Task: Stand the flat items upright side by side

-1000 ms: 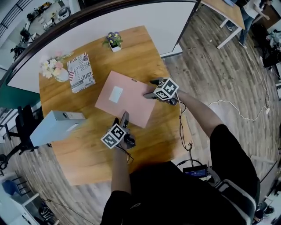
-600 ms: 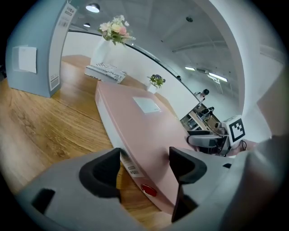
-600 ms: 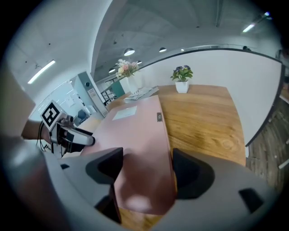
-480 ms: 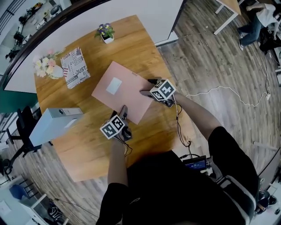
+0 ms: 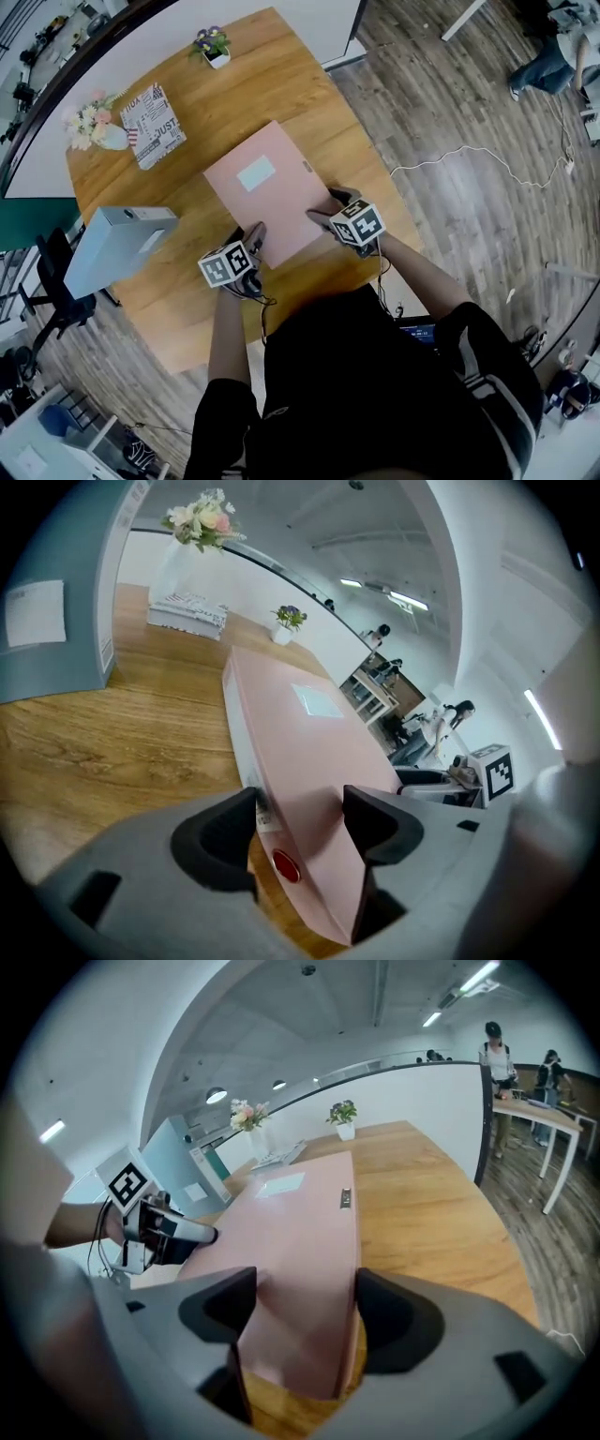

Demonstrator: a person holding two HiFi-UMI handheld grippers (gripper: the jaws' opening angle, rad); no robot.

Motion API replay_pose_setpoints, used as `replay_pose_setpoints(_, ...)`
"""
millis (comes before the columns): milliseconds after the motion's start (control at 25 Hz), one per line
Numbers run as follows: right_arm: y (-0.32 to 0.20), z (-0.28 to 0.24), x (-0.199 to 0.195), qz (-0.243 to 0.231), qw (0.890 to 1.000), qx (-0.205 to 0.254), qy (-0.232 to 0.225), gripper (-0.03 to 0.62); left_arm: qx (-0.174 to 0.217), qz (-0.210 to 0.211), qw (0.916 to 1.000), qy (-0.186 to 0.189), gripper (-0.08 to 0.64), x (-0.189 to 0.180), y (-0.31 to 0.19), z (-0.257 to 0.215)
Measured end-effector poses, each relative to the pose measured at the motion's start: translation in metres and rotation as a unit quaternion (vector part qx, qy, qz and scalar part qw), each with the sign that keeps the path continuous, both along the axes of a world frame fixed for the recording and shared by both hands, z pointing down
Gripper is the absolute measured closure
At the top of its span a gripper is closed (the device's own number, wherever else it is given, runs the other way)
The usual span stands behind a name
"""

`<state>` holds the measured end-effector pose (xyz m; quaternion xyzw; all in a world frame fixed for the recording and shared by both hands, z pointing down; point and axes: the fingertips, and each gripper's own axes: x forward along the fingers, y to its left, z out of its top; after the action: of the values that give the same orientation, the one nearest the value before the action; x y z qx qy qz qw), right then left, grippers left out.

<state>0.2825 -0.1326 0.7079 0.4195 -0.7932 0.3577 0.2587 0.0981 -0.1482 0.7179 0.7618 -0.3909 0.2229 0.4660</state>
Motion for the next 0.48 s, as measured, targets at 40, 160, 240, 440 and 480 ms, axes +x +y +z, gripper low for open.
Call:
replay_pose_setpoints(40,0.005,0.0,-0.002,-0.004,1.0,-0.006,-0.005,0.252,-0.007,0.015,0.9999,0.003,0.26,-0.003,0.003,0.0)
replay_pose_setpoints(160,-0.011,-0.005,-0.001,0.005,1.0,-0.008,-0.029,0.244,-0.013,0.028,0.9993,0.02,0.22,-0.01,-0.011,0.001)
replay_pose_setpoints(240,-0.039,-0.01,-0.002,0.012,0.999,-0.005,-0.047,0.238,-0.011,0.008,0.9991,0.041,0.208,-0.009,-0.031,-0.003)
replay_pose_setpoints(440,-0.092,0.008,-0.013,-0.026,0.998,-0.055,-0.03,0.219,-0.02,0.017,0.9997,0.002,0.192,-0.001,-0.053,0.007)
replay_pose_setpoints(480,-0.095,0.012,-0.016,-0.039,0.997,-0.068,-0.023,0.211,-0.024,0.017,0.9996,0.0,0.189,0.0,-0.054,0.008)
